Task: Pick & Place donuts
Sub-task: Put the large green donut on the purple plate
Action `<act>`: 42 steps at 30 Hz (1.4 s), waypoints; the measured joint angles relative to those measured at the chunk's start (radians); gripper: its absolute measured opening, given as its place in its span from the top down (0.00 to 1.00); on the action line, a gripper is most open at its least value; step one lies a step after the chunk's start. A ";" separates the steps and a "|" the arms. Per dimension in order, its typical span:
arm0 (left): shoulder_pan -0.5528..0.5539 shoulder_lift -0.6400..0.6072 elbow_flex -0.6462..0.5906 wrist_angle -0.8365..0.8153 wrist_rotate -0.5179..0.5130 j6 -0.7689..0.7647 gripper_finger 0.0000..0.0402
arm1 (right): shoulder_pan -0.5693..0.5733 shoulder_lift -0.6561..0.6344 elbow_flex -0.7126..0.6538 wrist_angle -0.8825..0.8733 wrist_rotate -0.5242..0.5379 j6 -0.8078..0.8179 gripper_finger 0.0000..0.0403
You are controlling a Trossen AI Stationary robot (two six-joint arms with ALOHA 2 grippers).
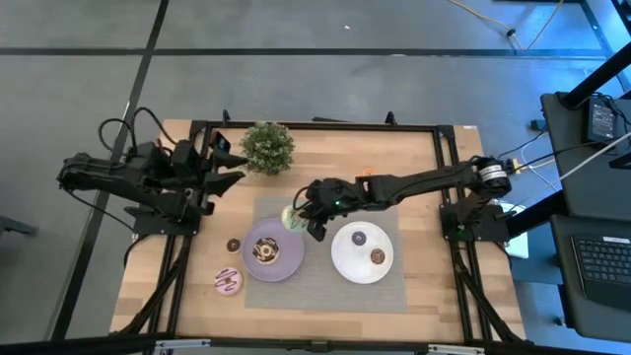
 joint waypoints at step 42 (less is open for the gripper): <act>0.001 0.001 -0.001 -0.173 -0.087 -0.079 0.64 | 0.051 0.307 -0.001 0.169 -0.142 0.051 0.87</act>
